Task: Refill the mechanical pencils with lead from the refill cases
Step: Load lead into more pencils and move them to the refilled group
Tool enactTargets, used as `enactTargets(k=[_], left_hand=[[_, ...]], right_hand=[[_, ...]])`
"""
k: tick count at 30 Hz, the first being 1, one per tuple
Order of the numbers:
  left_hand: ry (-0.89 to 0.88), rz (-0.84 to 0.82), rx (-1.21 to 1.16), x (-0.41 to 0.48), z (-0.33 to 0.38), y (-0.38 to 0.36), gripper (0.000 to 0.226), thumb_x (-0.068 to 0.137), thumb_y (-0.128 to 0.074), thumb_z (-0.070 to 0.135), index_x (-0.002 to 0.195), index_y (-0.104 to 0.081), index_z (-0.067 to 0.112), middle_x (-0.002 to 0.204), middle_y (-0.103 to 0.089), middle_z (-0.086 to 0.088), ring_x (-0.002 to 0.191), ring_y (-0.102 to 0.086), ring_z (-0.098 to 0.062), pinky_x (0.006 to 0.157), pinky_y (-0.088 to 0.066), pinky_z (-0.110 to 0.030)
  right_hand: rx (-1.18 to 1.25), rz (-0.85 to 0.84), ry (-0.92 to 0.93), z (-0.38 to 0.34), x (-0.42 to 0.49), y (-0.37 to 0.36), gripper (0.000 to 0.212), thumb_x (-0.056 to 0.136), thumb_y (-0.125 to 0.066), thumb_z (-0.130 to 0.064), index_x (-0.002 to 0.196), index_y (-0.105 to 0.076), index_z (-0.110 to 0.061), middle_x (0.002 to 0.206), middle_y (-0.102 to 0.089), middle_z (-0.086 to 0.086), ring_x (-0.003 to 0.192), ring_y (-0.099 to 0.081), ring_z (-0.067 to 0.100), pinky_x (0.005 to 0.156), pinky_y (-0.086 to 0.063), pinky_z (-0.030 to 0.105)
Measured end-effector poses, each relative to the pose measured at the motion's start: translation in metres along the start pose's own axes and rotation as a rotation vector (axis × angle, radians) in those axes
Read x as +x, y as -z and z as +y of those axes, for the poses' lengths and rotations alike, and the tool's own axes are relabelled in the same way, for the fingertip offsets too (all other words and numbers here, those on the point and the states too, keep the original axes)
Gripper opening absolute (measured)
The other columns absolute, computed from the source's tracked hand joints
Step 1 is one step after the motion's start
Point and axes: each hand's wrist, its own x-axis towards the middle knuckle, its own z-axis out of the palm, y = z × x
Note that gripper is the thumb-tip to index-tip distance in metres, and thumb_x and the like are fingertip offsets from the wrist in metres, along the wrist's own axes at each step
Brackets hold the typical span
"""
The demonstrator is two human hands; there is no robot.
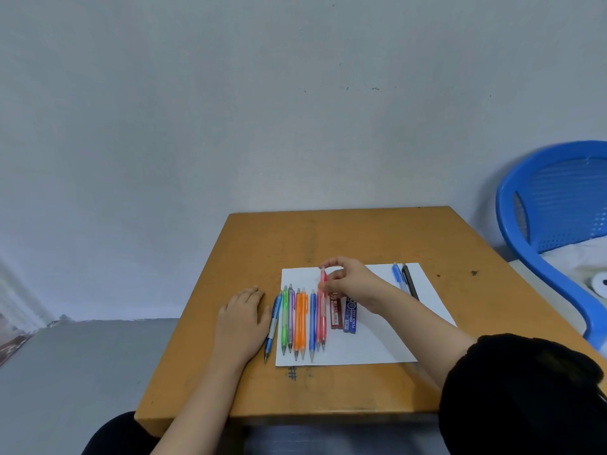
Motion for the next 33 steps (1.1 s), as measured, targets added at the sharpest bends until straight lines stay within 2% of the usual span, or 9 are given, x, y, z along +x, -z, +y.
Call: enactTargets(k=[3, 7, 12, 15, 19, 22, 28, 31, 33], left_hand=[[-0.009, 0.015, -0.015, 0.000, -0.001, 0.000, 0.046, 0.100, -0.039, 0.041, 0.143, -0.043, 0.024, 0.149, -0.040, 0.007, 0.138, -0.032, -0.010, 0.112, -0.024, -0.031], [-0.024, 0.055, -0.057, -0.001, -0.001, 0.001, 0.039, 0.099, -0.042, 0.036, 0.134, -0.054, 0.023, 0.140, -0.051, 0.007, 0.129, -0.043, -0.010, 0.106, -0.032, -0.030], [-0.077, 0.238, -0.150, -0.005, 0.002, 0.003, 0.024, 0.097, -0.052, 0.023, 0.114, -0.067, 0.017, 0.109, -0.069, 0.004, 0.101, -0.060, -0.011, 0.089, -0.040, -0.029], [-0.137, 0.364, -0.218, -0.008, 0.006, 0.000, 0.017, 0.094, -0.058, 0.017, 0.106, -0.069, 0.013, 0.098, -0.071, 0.001, 0.091, -0.064, -0.013, 0.082, -0.042, -0.027], [-0.259, 0.431, -0.303, -0.012, 0.020, 0.000, 0.033, 0.094, -0.046, 0.035, 0.103, -0.068, 0.013, 0.098, -0.070, 0.002, 0.090, -0.060, -0.006, 0.080, -0.045, -0.026], [-0.335, 0.445, -0.339, -0.015, 0.036, 0.002, 0.036, 0.094, -0.043, 0.037, 0.105, -0.067, 0.012, 0.100, -0.069, 0.002, 0.090, -0.061, -0.008, 0.079, -0.045, -0.025], [-0.486, 0.479, -0.246, -0.018, 0.060, -0.012, 0.039, 0.094, -0.050, 0.041, 0.108, -0.069, 0.011, 0.095, -0.071, 0.002, 0.088, -0.063, -0.012, 0.082, -0.039, -0.023], [-0.537, 0.522, -0.195, -0.018, 0.061, -0.018, 0.051, 0.096, -0.045, 0.052, 0.106, -0.070, 0.009, 0.087, -0.071, 0.003, 0.081, -0.063, -0.010, 0.083, -0.038, -0.025], [-0.565, 0.546, -0.191, -0.018, 0.059, -0.022, 0.044, 0.094, -0.053, 0.048, 0.103, -0.071, 0.009, 0.082, -0.070, 0.003, 0.077, -0.062, -0.011, 0.083, -0.039, -0.027]], right_hand=[[0.170, 0.026, 0.036, 0.001, -0.003, 0.000, 0.028, 0.088, -0.063, -0.005, 0.114, -0.054, -0.008, 0.089, -0.069, 0.019, 0.081, -0.065, 0.028, 0.069, -0.053, 0.034], [0.206, 0.094, 0.131, 0.002, -0.009, 0.001, 0.024, 0.088, -0.063, -0.007, 0.111, -0.056, -0.012, 0.086, -0.068, 0.017, 0.079, -0.066, 0.027, 0.078, -0.055, 0.043], [0.257, 0.196, 0.257, 0.008, -0.021, -0.002, 0.029, 0.088, -0.063, -0.006, 0.113, -0.057, -0.018, 0.081, -0.068, 0.008, 0.074, -0.068, 0.015, 0.067, -0.056, 0.027], [0.311, 0.268, 0.288, 0.017, -0.026, -0.007, 0.027, 0.088, -0.063, -0.006, 0.110, -0.058, -0.020, 0.080, -0.067, 0.004, 0.076, -0.070, 0.014, 0.065, -0.056, 0.025], [0.397, 0.349, 0.277, 0.030, -0.030, -0.013, 0.025, 0.087, -0.064, -0.006, 0.108, -0.058, -0.017, 0.080, -0.069, 0.007, 0.074, -0.070, 0.016, 0.064, -0.055, 0.025], [0.500, 0.358, 0.272, 0.036, -0.032, -0.014, 0.025, 0.086, -0.065, -0.005, 0.108, -0.057, -0.016, 0.086, -0.071, 0.014, 0.076, -0.069, 0.025, 0.064, -0.055, 0.027], [0.646, 0.354, 0.283, 0.039, -0.036, -0.013, 0.023, 0.087, -0.061, -0.006, 0.109, -0.054, -0.012, 0.090, -0.072, 0.018, 0.074, -0.066, 0.026, 0.064, -0.056, 0.027], [0.695, 0.350, 0.286, 0.040, -0.039, -0.014, 0.025, 0.085, -0.063, -0.011, 0.109, -0.054, -0.010, 0.092, -0.071, 0.021, 0.084, -0.068, 0.032, 0.068, -0.058, 0.027], [0.711, 0.338, 0.291, 0.040, -0.040, -0.013, 0.030, 0.080, -0.064, -0.018, 0.108, -0.055, -0.011, 0.093, -0.071, 0.021, 0.089, -0.068, 0.035, 0.069, -0.057, 0.028]])
